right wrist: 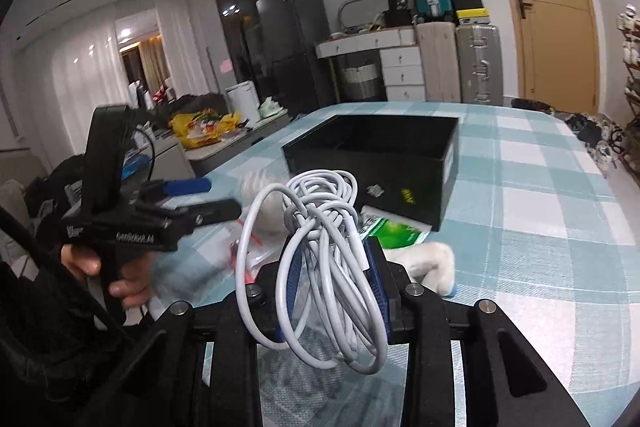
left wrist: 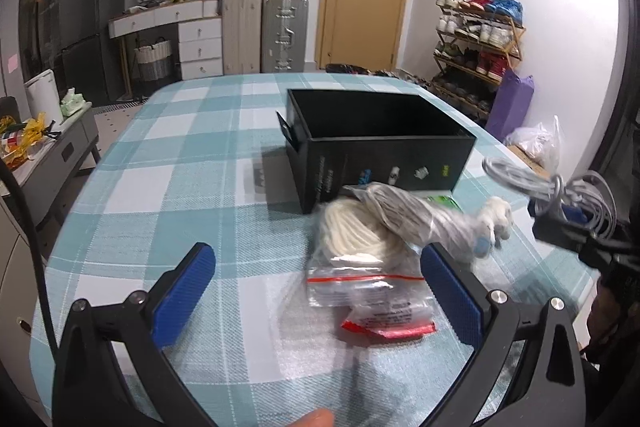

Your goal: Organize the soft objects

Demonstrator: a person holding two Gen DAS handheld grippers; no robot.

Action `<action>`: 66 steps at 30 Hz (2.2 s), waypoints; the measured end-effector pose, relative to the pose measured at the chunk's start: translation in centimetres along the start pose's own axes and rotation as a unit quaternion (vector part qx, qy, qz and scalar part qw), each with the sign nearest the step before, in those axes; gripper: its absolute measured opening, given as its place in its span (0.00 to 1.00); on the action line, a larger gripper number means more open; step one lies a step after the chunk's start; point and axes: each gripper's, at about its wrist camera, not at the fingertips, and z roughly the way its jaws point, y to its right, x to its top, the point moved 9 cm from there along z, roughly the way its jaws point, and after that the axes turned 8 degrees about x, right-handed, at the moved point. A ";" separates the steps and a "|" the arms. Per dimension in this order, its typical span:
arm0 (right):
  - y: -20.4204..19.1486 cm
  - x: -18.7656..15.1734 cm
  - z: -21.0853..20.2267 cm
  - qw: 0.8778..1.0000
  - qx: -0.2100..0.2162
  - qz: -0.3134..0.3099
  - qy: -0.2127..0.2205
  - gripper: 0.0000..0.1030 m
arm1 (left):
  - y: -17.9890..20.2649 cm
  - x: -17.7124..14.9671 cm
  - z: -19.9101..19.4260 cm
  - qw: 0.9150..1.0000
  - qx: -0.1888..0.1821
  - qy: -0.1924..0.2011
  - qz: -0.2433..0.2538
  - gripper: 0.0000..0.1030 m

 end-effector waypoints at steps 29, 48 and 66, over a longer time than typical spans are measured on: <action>0.5 0.1 -0.2 1.000 -0.011 0.002 0.003 0.31 | 4.7 -4.0 2.4 0.993 -0.012 -0.088 0.081 0.86; 0.8 0.2 -0.2 1.000 -0.015 0.003 0.004 0.31 | 5.3 -2.7 0.0 0.994 -0.070 -0.052 0.061 0.42; 1.0 0.2 -0.4 1.000 -0.019 0.005 0.010 0.31 | 7.3 -0.9 -3.9 0.991 -0.112 -0.016 0.070 0.42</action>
